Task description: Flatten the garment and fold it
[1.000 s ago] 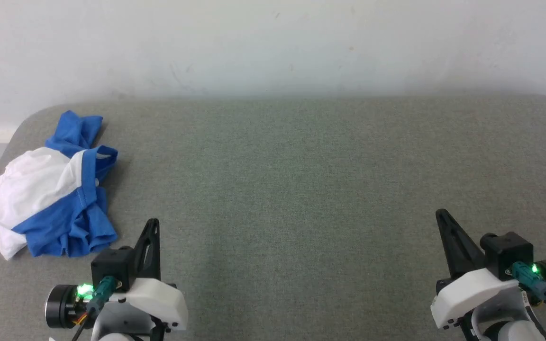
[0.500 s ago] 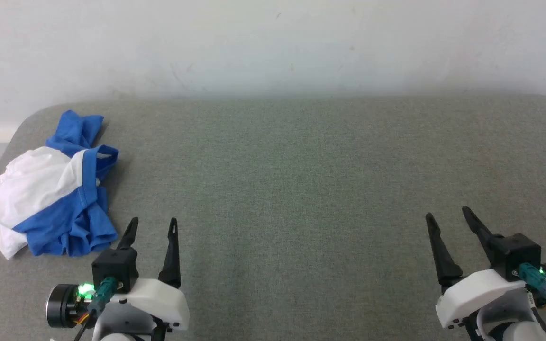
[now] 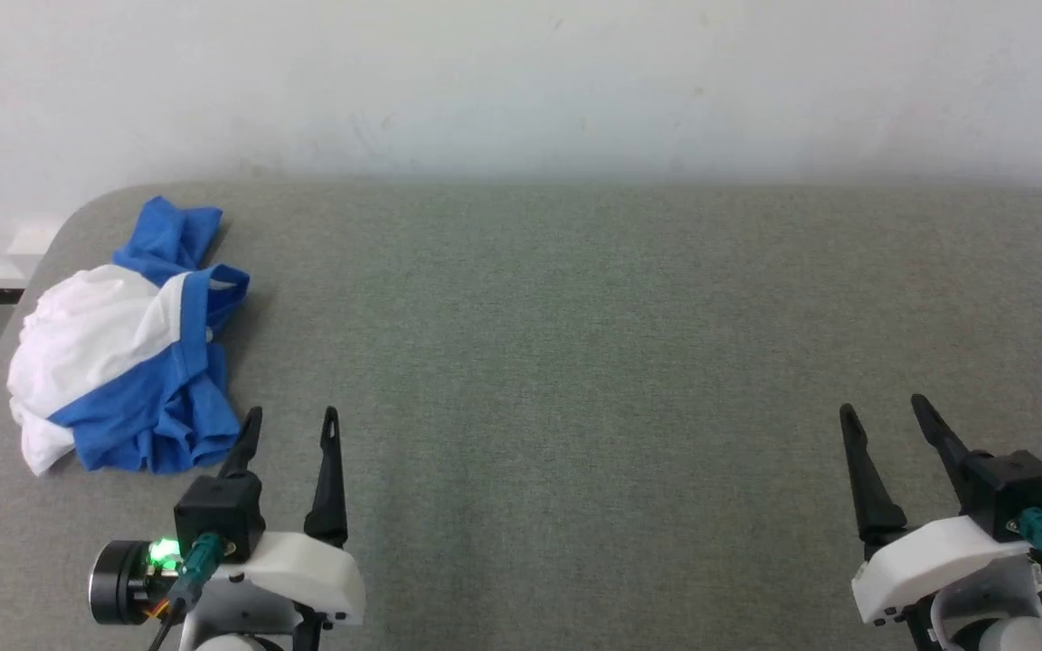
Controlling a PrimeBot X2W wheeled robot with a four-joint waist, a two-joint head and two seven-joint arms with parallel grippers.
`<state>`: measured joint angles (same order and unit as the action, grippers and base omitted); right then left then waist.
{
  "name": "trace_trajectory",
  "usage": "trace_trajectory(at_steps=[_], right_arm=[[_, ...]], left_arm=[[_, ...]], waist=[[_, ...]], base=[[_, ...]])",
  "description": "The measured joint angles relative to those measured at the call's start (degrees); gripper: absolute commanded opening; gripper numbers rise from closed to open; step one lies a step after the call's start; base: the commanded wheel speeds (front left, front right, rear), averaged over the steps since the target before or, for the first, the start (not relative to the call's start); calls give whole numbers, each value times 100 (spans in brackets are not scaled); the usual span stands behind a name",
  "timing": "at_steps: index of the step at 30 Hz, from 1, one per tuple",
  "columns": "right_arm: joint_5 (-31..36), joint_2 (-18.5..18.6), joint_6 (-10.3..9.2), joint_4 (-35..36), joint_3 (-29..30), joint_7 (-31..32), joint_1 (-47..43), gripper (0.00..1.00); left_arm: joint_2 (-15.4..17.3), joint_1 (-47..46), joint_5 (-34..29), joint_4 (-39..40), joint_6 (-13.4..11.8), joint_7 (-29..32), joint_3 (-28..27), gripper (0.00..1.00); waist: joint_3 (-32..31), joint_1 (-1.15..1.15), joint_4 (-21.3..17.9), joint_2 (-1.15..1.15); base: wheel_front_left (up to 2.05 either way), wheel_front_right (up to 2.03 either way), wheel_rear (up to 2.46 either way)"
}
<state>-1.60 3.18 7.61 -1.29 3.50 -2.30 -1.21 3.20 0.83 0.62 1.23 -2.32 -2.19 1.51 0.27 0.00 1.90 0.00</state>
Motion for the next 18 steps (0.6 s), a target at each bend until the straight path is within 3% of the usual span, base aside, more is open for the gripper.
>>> trace_trajectory(at_steps=[18], right_arm=[[2,0,0,-143,104,-201,-1,100]], left_arm=[[0,83,142,135,-176,-220,48,100]], waist=[[-7,0,560,0]], base=[[0,0,0]])
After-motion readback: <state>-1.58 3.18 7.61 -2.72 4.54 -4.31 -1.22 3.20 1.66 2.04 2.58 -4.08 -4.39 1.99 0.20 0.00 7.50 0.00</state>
